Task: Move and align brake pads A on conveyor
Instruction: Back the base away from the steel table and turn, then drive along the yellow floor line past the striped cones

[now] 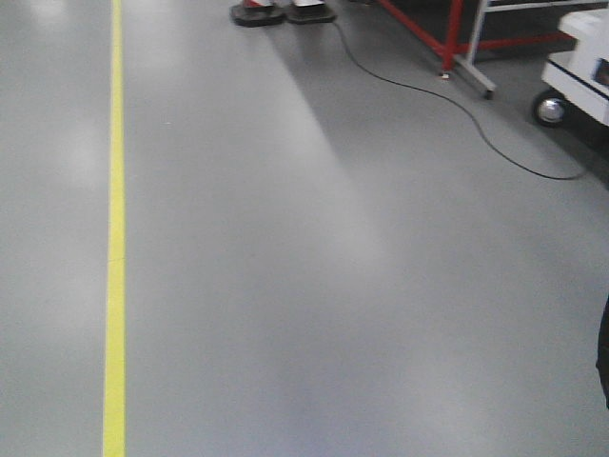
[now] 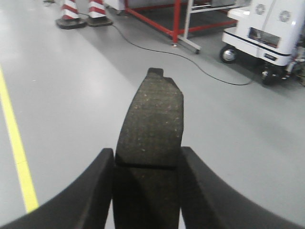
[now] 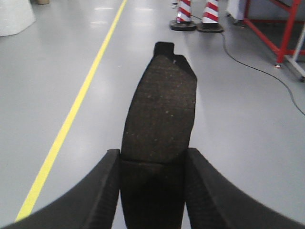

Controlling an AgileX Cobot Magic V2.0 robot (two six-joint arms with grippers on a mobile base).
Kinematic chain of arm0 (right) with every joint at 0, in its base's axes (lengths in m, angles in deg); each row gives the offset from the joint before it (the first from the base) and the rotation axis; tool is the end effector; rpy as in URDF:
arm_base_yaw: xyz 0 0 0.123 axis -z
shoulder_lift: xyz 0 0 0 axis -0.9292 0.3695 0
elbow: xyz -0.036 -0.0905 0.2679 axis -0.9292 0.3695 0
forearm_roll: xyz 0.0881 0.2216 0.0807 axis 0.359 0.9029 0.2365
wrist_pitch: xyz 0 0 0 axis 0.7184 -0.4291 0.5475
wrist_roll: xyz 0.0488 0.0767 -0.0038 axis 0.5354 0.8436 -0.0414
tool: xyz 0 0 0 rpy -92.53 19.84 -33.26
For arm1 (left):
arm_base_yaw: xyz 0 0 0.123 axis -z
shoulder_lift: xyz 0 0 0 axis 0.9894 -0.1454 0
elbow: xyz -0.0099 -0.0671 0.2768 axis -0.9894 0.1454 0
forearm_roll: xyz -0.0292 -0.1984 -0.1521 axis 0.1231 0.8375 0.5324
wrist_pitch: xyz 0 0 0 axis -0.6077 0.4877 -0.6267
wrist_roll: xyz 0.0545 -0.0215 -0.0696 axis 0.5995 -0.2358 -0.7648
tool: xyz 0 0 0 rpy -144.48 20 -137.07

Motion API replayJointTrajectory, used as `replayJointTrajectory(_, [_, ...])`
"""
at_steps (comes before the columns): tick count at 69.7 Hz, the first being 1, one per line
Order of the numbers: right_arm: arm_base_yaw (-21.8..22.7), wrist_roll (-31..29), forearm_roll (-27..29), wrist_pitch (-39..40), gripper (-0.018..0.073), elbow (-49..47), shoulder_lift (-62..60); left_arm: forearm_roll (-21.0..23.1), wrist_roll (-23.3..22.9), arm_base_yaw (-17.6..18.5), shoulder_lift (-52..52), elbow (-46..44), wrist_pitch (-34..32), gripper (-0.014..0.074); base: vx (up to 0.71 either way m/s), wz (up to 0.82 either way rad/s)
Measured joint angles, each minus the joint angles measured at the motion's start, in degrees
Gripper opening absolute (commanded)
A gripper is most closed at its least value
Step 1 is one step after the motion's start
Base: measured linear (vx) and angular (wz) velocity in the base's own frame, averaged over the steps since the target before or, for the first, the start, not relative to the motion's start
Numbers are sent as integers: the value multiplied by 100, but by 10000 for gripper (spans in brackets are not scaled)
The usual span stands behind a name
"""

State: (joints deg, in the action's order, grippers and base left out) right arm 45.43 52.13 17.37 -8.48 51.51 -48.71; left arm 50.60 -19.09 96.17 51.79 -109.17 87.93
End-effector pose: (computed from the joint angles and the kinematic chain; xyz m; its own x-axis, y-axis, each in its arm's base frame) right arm 0.0631 0.0132 0.2709 -0.2518 -0.1037 -0.9622 -0.2647 0.9637 -0.0346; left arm 0.0641 -0.0188 0.2929 -0.2937 0.0245 -0.9556 0.2594 0.9642 -0.0550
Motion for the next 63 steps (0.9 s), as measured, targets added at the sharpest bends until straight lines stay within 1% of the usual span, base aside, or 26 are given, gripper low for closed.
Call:
replayJointTrajectory(36, [0,0,0,0,111,0,0,0,0,0,0,0,0,104,14,45])
replayJointTrajectory(63, [0,0,0,4,111,0,0,0,0,0,0,0,0,104,23,22])
